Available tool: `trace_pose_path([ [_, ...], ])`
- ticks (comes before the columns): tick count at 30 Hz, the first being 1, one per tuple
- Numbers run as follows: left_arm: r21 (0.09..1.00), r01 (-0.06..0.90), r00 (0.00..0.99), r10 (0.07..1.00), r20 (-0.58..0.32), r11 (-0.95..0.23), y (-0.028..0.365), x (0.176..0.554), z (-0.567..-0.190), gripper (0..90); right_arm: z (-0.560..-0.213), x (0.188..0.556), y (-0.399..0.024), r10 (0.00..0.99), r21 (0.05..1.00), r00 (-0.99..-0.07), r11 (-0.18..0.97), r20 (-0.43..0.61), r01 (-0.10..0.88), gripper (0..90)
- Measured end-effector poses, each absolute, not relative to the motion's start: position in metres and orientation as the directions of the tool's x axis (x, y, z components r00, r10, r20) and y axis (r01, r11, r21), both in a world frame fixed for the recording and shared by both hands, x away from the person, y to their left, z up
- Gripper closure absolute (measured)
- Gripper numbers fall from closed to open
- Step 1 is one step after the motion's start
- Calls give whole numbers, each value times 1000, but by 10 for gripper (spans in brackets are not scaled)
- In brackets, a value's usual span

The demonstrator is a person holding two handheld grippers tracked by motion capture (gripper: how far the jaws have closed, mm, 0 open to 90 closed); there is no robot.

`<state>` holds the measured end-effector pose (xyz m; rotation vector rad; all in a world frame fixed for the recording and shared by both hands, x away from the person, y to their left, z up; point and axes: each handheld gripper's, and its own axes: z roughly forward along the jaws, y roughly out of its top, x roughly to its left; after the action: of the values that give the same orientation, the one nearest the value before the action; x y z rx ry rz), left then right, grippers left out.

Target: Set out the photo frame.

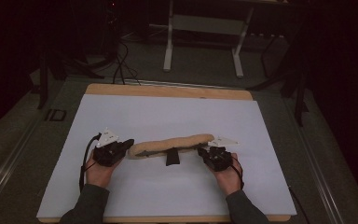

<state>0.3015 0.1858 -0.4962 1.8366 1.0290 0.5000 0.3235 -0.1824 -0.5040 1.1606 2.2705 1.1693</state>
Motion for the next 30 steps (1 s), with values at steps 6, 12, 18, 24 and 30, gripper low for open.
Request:
trace_pose_path([
  [6, 876, 434, 566, 820, -83, -211, 186, 297, -496, 897, -502, 325, -180, 791, 794, -608, 325, 70, 514, 898],
  [12, 874, 436, 567, 820, -81, -215, 187, 295, -496, 895, -498, 328, -182, 799, 797, -598, 317, 68, 514, 898],
  [18, 875, 441, 560, 824, -92, -202, 187, 290, -497, 876, -494, 330, -181, 801, 797, -595, 317, 64, 514, 897],
  [24, 877, 438, 557, 825, -91, -199, 190, 284, -497, 872, -490, 327, -176, 792, 802, -607, 323, 61, 503, 898],
  [30, 875, 443, 560, 822, -102, -193, 191, 280, -497, 872, -490, 327, -172, 792, 802, -607, 322, 64, 504, 898],
])
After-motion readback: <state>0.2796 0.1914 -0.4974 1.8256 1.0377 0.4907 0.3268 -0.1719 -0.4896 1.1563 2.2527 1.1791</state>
